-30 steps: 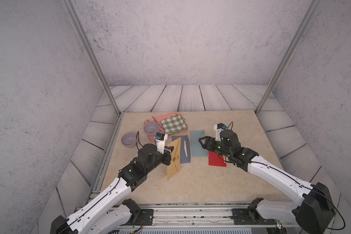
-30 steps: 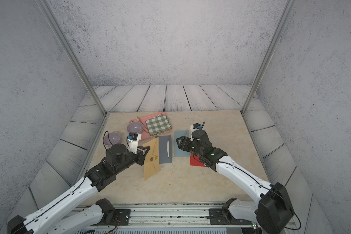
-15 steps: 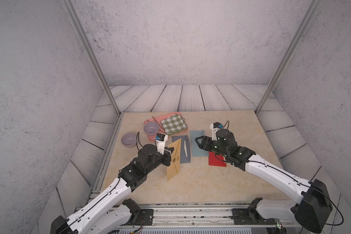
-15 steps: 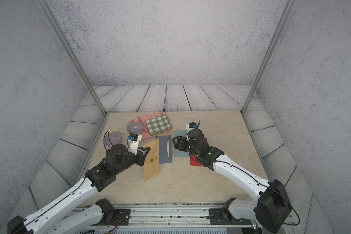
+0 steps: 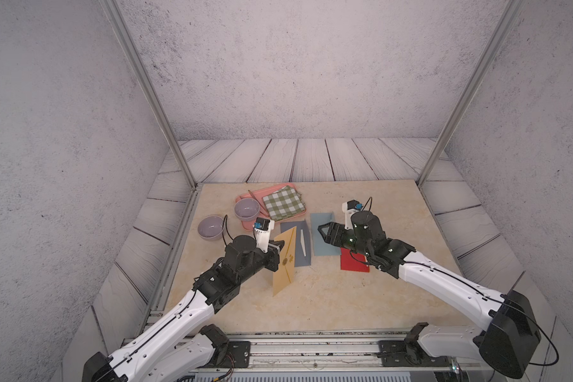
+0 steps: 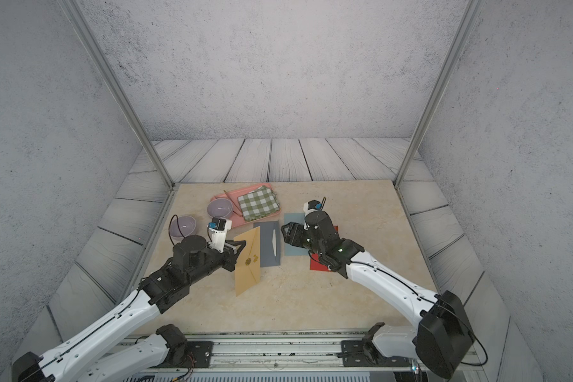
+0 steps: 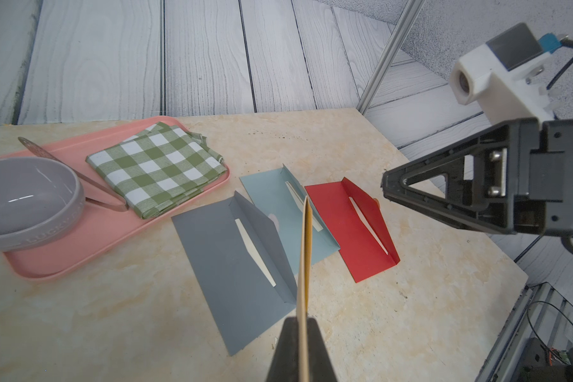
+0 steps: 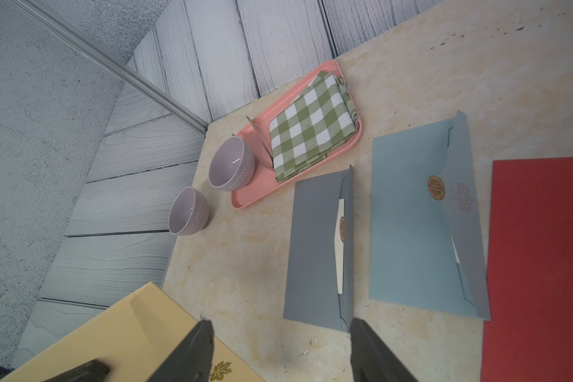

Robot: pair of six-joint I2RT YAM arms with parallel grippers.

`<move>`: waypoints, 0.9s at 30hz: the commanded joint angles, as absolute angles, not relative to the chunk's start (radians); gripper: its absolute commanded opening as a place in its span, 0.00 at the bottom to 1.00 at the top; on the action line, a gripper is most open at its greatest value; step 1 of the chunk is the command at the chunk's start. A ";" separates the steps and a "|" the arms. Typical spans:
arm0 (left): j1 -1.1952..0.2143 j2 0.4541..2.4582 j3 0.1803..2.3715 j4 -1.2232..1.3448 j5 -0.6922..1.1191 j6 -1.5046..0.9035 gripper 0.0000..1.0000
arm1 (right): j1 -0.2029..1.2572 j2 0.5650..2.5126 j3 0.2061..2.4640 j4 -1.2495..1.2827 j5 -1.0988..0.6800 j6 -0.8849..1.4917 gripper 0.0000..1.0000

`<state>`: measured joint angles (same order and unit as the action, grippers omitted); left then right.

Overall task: Open the envelope
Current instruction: Open the envelope flap on the envelope.

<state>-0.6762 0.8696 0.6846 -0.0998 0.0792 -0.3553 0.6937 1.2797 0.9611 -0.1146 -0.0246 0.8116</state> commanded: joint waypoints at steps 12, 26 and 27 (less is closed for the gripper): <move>-0.667 0.874 0.680 -0.066 0.091 -0.342 0.00 | 0.697 1.300 0.979 -0.107 -0.025 0.804 0.71; -0.667 0.869 0.680 -0.049 0.096 -0.351 0.00 | 0.698 1.338 1.049 -0.173 -0.109 0.785 0.71; -0.667 0.869 0.677 -0.045 0.095 -0.350 0.00 | 0.700 1.343 1.058 -0.184 -0.109 0.788 0.70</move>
